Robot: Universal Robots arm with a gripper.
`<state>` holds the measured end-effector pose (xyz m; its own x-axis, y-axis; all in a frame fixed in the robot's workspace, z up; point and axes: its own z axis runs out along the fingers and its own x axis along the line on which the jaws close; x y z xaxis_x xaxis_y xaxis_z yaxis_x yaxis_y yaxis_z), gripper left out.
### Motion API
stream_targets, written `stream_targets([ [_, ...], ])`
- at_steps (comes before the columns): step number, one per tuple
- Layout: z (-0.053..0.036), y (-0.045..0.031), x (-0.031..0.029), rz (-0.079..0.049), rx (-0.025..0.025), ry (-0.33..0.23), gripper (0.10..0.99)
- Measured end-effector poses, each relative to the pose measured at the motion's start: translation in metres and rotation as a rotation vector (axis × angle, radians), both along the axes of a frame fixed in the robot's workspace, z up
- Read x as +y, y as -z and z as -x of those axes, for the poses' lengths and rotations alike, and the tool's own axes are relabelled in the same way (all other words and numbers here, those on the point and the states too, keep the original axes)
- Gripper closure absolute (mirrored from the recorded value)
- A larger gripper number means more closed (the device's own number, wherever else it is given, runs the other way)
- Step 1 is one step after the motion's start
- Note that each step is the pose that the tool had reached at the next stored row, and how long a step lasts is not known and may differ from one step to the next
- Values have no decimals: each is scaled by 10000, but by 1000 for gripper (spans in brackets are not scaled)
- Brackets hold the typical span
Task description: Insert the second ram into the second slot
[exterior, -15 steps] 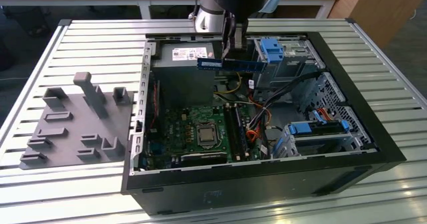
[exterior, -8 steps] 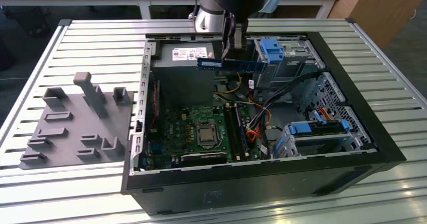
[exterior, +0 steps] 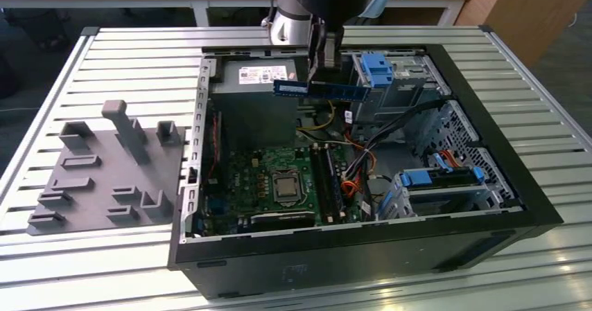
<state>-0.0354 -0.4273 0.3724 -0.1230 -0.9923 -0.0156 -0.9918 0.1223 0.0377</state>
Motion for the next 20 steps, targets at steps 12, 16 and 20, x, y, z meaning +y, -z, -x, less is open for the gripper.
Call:
stream_targets([
  [12,0,0,0,0,0,137,949],
  [16,0,0,0,0,0,182,949],
  [20,0,0,0,0,0,231,949],
])
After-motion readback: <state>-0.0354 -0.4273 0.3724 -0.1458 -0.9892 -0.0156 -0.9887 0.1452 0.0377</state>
